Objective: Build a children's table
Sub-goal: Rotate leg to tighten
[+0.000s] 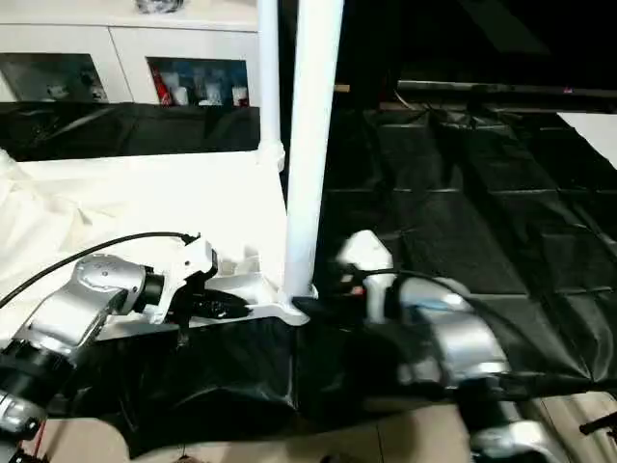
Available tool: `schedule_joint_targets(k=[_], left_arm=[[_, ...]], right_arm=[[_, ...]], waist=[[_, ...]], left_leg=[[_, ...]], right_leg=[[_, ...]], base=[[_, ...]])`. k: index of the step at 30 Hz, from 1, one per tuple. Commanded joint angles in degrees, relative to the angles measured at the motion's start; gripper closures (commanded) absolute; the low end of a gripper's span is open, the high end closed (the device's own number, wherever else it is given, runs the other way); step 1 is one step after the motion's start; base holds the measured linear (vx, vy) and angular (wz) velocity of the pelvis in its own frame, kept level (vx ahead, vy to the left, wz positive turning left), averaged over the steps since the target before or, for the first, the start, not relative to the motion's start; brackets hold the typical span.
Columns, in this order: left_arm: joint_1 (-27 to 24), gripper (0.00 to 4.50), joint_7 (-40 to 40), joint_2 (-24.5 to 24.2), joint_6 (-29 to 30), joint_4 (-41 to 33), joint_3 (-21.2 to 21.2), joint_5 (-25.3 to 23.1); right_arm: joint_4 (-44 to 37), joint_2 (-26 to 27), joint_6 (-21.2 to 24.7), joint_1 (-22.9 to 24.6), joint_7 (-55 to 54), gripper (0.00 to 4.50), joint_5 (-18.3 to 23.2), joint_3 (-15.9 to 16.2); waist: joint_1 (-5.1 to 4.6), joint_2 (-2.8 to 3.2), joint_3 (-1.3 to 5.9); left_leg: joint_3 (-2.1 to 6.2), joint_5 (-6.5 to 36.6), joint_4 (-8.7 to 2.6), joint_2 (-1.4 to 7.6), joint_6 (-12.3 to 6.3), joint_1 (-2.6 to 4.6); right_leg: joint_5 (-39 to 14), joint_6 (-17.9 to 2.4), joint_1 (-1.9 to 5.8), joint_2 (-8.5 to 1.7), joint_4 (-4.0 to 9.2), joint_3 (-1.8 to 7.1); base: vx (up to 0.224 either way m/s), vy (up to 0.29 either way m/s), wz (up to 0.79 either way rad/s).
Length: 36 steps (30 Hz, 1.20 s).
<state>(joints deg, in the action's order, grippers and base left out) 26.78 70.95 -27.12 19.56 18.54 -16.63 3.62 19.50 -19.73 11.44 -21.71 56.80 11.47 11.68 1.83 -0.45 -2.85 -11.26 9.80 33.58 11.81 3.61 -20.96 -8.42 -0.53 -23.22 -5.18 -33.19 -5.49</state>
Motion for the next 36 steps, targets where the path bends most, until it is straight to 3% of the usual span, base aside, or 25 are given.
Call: schedule_joint_targets(k=[1, 4, 7, 15, 20, 22, 27, 30, 33, 34, 35, 36], left_arm=[[-1.8, 4.5, 0.3, -1.2, 2.2, -0.5, -1.1, -0.5], [-2.5, 4.5, 0.1, -1.8, 3.2, -1.8, -1.3, -0.2], [-2.7, 4.5, -0.1, -2.1, 3.6, -2.2, -1.2, -0.2], [-3.3, 4.5, -2.6, -1.9, 3.7, -2.4, -0.4, -0.8], [0.7, 4.5, -13.8, 3.7, 3.8, 3.6, 2.8, -2.0], [2.5, 4.5, -17.3, 6.0, 3.8, 5.6, 3.5, -2.2], [7.4, 4.5, -25.6, 12.2, 3.7, 11.2, 4.7, -2.7], [9.5, 4.5, -28.0, 14.8, 2.2, 14.2, 4.4, -3.2], [10.4, 4.5, -28.2, 15.9, 0.8, 15.8, 3.8, -3.6], [10.7, 4.5, -27.5, 16.1, -0.2, 16.5, 3.2, -3.9], [10.7, 4.5, -26.5, 15.9, -1.0, 16.6, 2.8, -4.0], [10.6, 4.5, -25.8, 15.8, -1.6, 16.6, 2.5, -4.0]], right_arm=[[1.7, -0.2, -1.2, -1.8, 0.3, 0.81, -0.4, -0.2], [3.7, 0.3, -2.1, -2.7, 2.2, 0.87, -0.8, 0.6], [5.0, 0.6, -2.7, -3.3, 3.0, 1.25, -1.2, 1.1], [8.9, 1.4, -4.8, -4.9, 4.5, 1.92, -2.4, 2.5], [13.9, 6.2, -5.2, -5.8, -3.3, 2.39, -3.0, 1.3], [16.8, 8.8, -5.3, -6.5, -8.8, 2.44, -3.6, 0.3], [25.7, 16.1, -4.2, -10.3, -24.8, 2.52, -4.0, -3.6], [29.9, 19.8, -3.7, -13.2, -33.5, 2.53, -4.1, -6.0], [31.9, 21.4, -6.2, -14.9, -35.6, 2.53, -6.0, -5.6], [32.1, 21.8, -8.2, -15.5, -33.5, 2.53, -6.4, -5.0], [31.8, 21.9, -8.5, -15.8, -31.4, 2.53, -5.5, -5.5], [31.6, 22.0, -8.4, -16.0, -30.1, 2.18, -4.7, -6.0]], waist=[[0.57, -0.05, 3.63], [0.66, -0.3, 3.66], [0.67, -0.31, 3.52], [0.66, -0.47, 3.49], [0.45, -1.03, 3.1], [0.35, -1.13, 3.04], [-0.18, -1.02, 2.98], [-0.57, -0.72, 2.88], [-0.95, -0.09, 2.9], [-1.17, 0.07, 2.91], [-1.14, 0.12, 2.79], [-1.22, -0.15, 2.83]], left_leg=[[1.1, 16.3, -4.21, 1.78, -1.11, 0.7], [1.04, 15.6, -4.19, 1.72, -1.46, 0.54], [1.01, 15.7, -4.16, 1.67, -1.75, 0.59], [1.16, 18.0, -4.37, 1.78, -0.63, 0.83], [1.31, 21.9, -4.27, 1.48, 0.35, 1.29], [1.51, 23.0, -4.17, 1.3, 0.88, 1.64], [1.9, 24.8, -4.02, 1.02, 1.5, 1.67], [2.26, 27.7, -3.78, 0.86, 1.76, 2.15], [2.69, 30.5, -3.94, 1.02, 2.05, 2.49], [3.06, 32.2, -4.48, 1.45, 1.98, 2.25], [3.11, 32.8, -4.58, 1.48, 2.0, 2.41], [3.03, 33.2, -4.48, 1.38, 1.84, 2.7]], right_leg=[[-18.7, -11.6, 2.56, -3.29, 3.46, 2.89], [-17.5, -11.9, 2.83, -3.33, 3.27, 2.9], [-19.2, -11.6, 2.67, -3.33, 3.49, 2.89], [-21.1, -10.7, 2.47, -3.27, 3.69, 2.93], [-30.1, -7.9, 1.94, -3.52, 4.83, 2.67], [-34.0, -6.2, 1.66, -3.56, 5.4, 2.34], [-37.9, -4.1, 1.53, -3.52, 6.18, 1.5], [-40.8, -2.2, 1.17, -3.62, 7.13, 0.59], [-40.0, -1.6, 1.37, -3.5, 7.6, -0.28], [-36.7, -2.2, 1.95, -3.57, 7.55, -0.58], [-36.2, -2.4, 1.89, -3.56, 7.63, -0.67], [-35.9, -2.7, 1.78, -3.65, 7.71, -0.61]], base=[[0.0, 0.0, 0.0], [0.0, 0.0, 0.0], [0.0, 0.0, 0.0], [0.0, 0.0, 0.0], [0.0, 0.0, 0.0], [0.0, 0.0, 0.0], [0.0, 0.0, 0.0], [0.0, 0.0, 0.0], [0.0, 0.0, 0.0], [0.0, 0.0, 0.0], [0.0, 0.0, 0.0], [0.0, 0.0, 0.0]])
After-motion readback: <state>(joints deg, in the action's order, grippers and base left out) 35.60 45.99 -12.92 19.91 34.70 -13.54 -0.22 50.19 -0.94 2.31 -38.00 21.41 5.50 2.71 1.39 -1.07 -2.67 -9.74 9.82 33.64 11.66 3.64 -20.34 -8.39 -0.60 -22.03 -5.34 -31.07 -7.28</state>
